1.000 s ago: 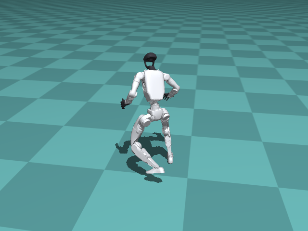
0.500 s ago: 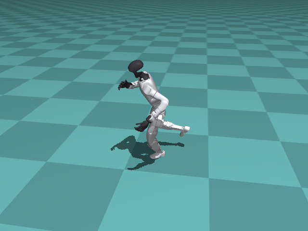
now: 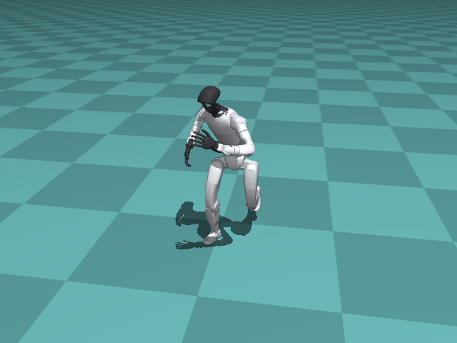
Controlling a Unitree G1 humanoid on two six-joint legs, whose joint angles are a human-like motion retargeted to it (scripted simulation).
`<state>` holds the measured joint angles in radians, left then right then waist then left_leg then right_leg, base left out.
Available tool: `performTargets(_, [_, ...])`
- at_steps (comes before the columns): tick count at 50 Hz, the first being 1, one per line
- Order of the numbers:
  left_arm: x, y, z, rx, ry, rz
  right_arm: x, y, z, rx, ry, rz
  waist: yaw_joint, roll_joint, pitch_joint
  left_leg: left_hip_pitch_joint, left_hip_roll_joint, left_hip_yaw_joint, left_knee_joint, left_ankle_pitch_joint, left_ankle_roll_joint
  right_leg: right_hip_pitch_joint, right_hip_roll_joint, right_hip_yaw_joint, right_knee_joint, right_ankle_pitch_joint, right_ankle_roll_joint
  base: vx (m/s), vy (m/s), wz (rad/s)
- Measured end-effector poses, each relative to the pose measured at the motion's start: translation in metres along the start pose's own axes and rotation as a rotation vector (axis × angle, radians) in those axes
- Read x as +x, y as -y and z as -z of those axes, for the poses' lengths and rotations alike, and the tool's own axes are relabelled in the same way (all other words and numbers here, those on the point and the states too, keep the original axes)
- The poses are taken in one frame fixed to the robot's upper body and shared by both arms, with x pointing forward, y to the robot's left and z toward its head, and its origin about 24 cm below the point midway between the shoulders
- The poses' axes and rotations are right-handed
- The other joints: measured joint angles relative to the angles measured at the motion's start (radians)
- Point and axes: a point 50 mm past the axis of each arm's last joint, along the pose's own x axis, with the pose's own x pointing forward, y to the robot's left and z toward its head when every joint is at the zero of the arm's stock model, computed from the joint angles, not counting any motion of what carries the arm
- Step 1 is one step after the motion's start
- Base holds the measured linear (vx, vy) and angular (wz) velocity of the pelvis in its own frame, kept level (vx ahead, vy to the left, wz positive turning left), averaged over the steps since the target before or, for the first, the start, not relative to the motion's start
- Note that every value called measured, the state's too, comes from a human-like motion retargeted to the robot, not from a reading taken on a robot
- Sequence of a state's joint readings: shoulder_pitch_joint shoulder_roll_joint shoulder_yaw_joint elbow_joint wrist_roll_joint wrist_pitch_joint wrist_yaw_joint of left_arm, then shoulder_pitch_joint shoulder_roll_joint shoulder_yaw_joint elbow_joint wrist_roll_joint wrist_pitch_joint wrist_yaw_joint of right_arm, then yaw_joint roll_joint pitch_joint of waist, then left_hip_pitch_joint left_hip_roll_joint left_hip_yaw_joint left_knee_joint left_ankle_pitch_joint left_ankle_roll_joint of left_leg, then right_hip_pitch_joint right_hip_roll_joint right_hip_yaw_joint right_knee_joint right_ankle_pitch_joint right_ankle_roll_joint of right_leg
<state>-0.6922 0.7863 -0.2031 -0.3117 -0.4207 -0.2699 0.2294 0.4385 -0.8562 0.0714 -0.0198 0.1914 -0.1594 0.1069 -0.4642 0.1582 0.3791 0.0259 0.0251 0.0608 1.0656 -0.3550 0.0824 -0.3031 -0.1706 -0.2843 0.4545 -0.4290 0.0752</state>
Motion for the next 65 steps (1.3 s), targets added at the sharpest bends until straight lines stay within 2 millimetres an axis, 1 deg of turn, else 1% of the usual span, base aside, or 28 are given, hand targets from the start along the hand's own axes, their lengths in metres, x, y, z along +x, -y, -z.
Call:
performTargets(3, [-0.109,-0.014,0.076,0.078,-0.586,-0.011,0.053,0.033,-0.087,-0.144,0.332,0.075,0.163,0.016,-0.046,-0.359,0.072,0.054,0.526,-0.172,0.099,-0.034,-0.009,-0.016,0.179,-0.156,-0.049,1.07,-0.23,0.03])
performTargets(5, [-0.195,-0.024,0.08,0.124,-0.912,0.018,0.065,0.05,-0.167,-0.194,0.629,0.166,0.342,-0.047,-0.128,-0.544,0.072,0.129,0.669,-0.199,0.104,-0.018,-0.017,0.041,0.167,-0.188,-0.034,1.24,-0.2,-1.43])
performTargets(8, [-0.282,-0.051,0.03,0.095,-1.271,-0.022,0.045,0.064,-0.27,-0.162,1.04,0.309,0.608,-0.219,-0.249,-0.739,0.096,0.268,0.606,-0.186,0.093,0.061,-0.069,0.169,0.008,-0.06,0.016,1.4,0.02,-1.7])
performTargets(10, [-0.322,-0.068,-0.01,0.065,-1.479,-0.074,0.015,0.07,-0.316,-0.151,1.266,0.349,0.74,-0.311,-0.315,-0.822,0.129,0.348,0.45,-0.156,0.106,0.139,-0.124,0.214,-0.141,0.139,0.037,1.48,0.3,-0.78])
performTargets(12, [-0.353,-0.084,-0.048,0.086,-1.629,-0.146,-0.012,0.069,-0.342,-0.205,1.431,0.398,0.823,-0.372,-0.355,-0.842,0.122,0.396,0.191,-0.102,0.103,0.23,-0.175,0.238,-0.278,0.393,0.08,1.53,0.44,-0.06])
performTargets(14, [-0.369,-0.097,-0.078,0.171,-1.677,-0.254,-0.033,0.063,-0.351,-0.235,1.556,0.456,0.885,-0.403,-0.363,-0.794,0.068,0.375,-0.158,-0.028,0.049,0.336,-0.202,0.266,-0.373,0.552,0.136,1.6,0.47,0.06])
performTargets(17, [-0.37,-0.106,-0.087,0.304,-1.595,-0.423,-0.053,0.051,-0.342,-0.216,1.667,0.502,0.975,-0.346,-0.304,-0.581,0.031,0.228,-0.719,0.042,-0.095,0.547,-0.157,0.31,-0.381,0.564,0.128,1.64,0.49,-0.15])
performTargets(20, [-0.361,-0.094,-0.065,0.294,-1.501,-0.444,-0.06,0.042,-0.314,-0.145,1.641,0.478,0.985,-0.214,-0.211,-0.357,0.115,0.173,-0.94,0.026,-0.182,0.718,-0.044,0.353,-0.132,0.493,0.101,1.59,0.49,0.83])
performTargets(23, [-0.338,-0.063,-0.011,0.17,-1.351,-0.41,-0.035,0.034,-0.28,-0.037,1.432,0.413,0.88,-0.239,-0.127,-0.338,0.083,0.13,-0.729,-0.078,-0.078,0.574,-0.089,0.262,0.498,0.349,0.068,1.44,0.3,1.85])
performTargets(25, [-0.299,-0.039,0.035,0.071,-1.176,-0.436,0.003,0.023,-0.241,0.074,1.165,0.387,0.777,-0.303,-0.076,-0.392,0.018,0.077,-0.484,-0.245,0.015,0.423,-0.186,0.224,0.883,0.207,0.007,1.34,0.09,1.91])
performTargets(27, [-0.223,-0.012,0.08,-0.063,-0.909,-0.449,0.046,0.004,-0.175,0.148,0.801,0.363,0.669,-0.333,-0.072,-0.404,-0.003,0.037,-0.378,-0.339,0.043,0.241,-0.225,0.226,1.128,0.084,-0.047,1.36,-0.03,1.54])
performTargets(28, [-0.176,0.002,0.09,-0.139,-0.752,-0.426,0.056,-0.011,-0.139,0.172,0.636,0.328,0.613,-0.33,-0.08,-0.376,0.003,0.021,-0.386,-0.356,0.041,0.15,-0.221,0.23,1.196,0.046,-0.064,1.39,-0.09,1.2])
performTargets(30, [-0.081,0.023,0.079,-0.257,-0.424,-0.348,0.047,-0.034,-0.08,0.224,0.412,0.255,0.486,-0.292,-0.117,-0.294,0.04,-0.008,-0.47,-0.344,0.021,-0.027,-0.175,0.218,1.229,0.007,-0.069,1.45,-0.14,1.14])
performTargets(33, [0.011,0.032,0.021,-0.291,-0.001,-0.281,0.001,-0.033,-0.042,0.186,0.271,0.134,0.213,-0.162,-0.196,-0.187,0.133,-0.087,-0.634,-0.178,-0.031,-0.215,-0.102,0.108,1.003,0.05,-0.03,1.5,-0.3,1.36])
performTargets(35, [0.042,0.031,-0.018,-0.28,0.204,-0.232,-0.023,-0.023,-0.027,0.108,0.182,0.051,0.043,-0.077,-0.229,-0.113,0.202,-0.129,-0.772,0.042,-0.085,-0.273,-0.067,0.021,0.714,0.108,-0.012,1.51,-0.51,1.1])
performTargets(38, [0.057,0.028,-0.056,-0.294,0.38,-0.152,-0.059,-0.009,0.007,0.099,-0.037,0.046,-0.091,-0.026,-0.254,0.013,0.246,-0.101,-0.915,0.356,-0.174,-0.24,-0.028,-0.02,0.118,0.213,0.029,1.6,-0.66,0.6])
performTargets(40, [0.057,0.025,-0.074,-0.333,0.459,-0.125,-0.081,-0.004,0.027,0.162,-0.163,0.103,-0.115,-0.064,-0.236,0.145,0.203,-0.105,-0.92,0.407,-0.19,-0.164,-0.03,0.029,-0.218,0.208,0.084,1.66,-0.73,-0.06])
performTargets(42, [0.046,0.023,-0.078,-0.36,0.464,-0.108,-0.087,-0.002,0.037,0.218,-0.214,0.156,-0.074,-0.124,-0.177,0.249,0.128,-0.147,-0.751,0.35,-0.165,-0.086,-0.042,0.057,-0.339,0.161,0.12,1.65,-0.67,-0.88])
performTargets(45, [0.017,0.008,-0.047,-0.232,0.294,-0.109,-0.066,-0.002,0.039,0.279,-0.175,0.202,0.033,-0.133,-0.108,0.158,0.067,-0.11,-0.167,0.215,-0.125,-0.008,-0.057,0.006,-0.29,0.205,0.069,1.54,-0.5,-1.27])
performTargets(46, [-0.001,-0.001,-0.025,-0.127,0.163,-0.139,-0.05,0.0,0.033,0.281,-0.123,0.219,0.074,-0.107,-0.091,0.087,0.111,-0.067,0.042,0.158,-0.088,-0.016,-0.045,0.014,-0.19,0.169,0.033,1.48,-0.39,-1.2])
performTargets(48, [-0.053,-0.021,0.025,0.066,-0.183,-0.188,-0.009,0.009,0.007,0.222,0.026,0.245,0.166,-0.059,-0.065,-0.054,0.206,-0.003,0.413,0.039,-0.005,-0.054,-0.013,0.048,0.047,0.028,-0.025,1.5,-0.36,-1.25])
performTargets(50, [-0.133,-0.042,0.062,0.187,-0.59,-0.183,0.037,0.023,-0.053,0.027,0.279,0.241,0.268,-0.049,-0.082,-0.213,0.239,0.027,0.678,-0.045,0.056,-0.079,0.013,0.093,0.208,-0.112,-0.053,1.54,-0.29,-1.47])
performTargets(51, [-0.175,-0.052,0.064,0.26,-0.759,-0.153,0.051,0.031,-0.096,-0.108,0.443,0.236,0.332,-0.069,-0.112,-0.298,0.212,0.043,0.74,-0.052,0.068,-0.059,0.017,0.124,0.204,-0.139,-0.054,1.58,-0.21,-1.68])
performTargets(54, [-0.273,-0.083,0.025,0.492,-1.168,-0.036,0.05,0.041,-0.211,-0.34,0.89,0.312,0.57,-0.182,-0.22,-0.549,0.102,0.121,0.747,-0.047,0.07,0.04,-0.005,0.239,0.072,-0.096,-0.028,1.63,-0.03,-1.97])
performTargets(57, [-0.315,-0.111,-0.027,0.559,-1.419,0.006,0.013,0.038,-0.276,-0.243,1.24,0.411,0.846,-0.33,-0.294,-0.729,0.051,0.203,0.499,-0.003,0.037,0.171,-0.079,0.333,-0.154,0.167,0.04,1.68,0.24,-1.9])
performTargets(61, [-0.329,-0.133,-0.072,0.562,-1.618,0.114,-0.046,0.02,-0.321,-0.392,1.602,0.442,1.091,-0.416,-0.299,-0.694,0.126,0.302,-0.089,0.073,-0.011,0.395,-0.151,0.294,-0.385,0.578,0.138,1.72,0.49,-1.22])
performTargets(63, [-0.326,-0.138,-0.086,0.546,-1.664,0.148,-0.07,0.008,-0.33,-0.41,1.759,0.446,1.133,-0.379,-0.283,-0.567,0.177,0.35,-0.448,0.077,-0.072,0.565,-0.13,0.229,-0.44,0.627,0.125,1.76,0.64,-0.48])
performTargets(65, [-0.324,-0.136,-0.089,0.492,-1.674,0.127,-0.085,0.0,-0.327,-0.314,1.861,0.411,1.12,-0.292,-0.259,-0.426,0.223,0.351,-0.75,0.014,-0.165,0.739,-0.062,0.213,-0.407,0.579,0.065,1.75,0.71,0.28])
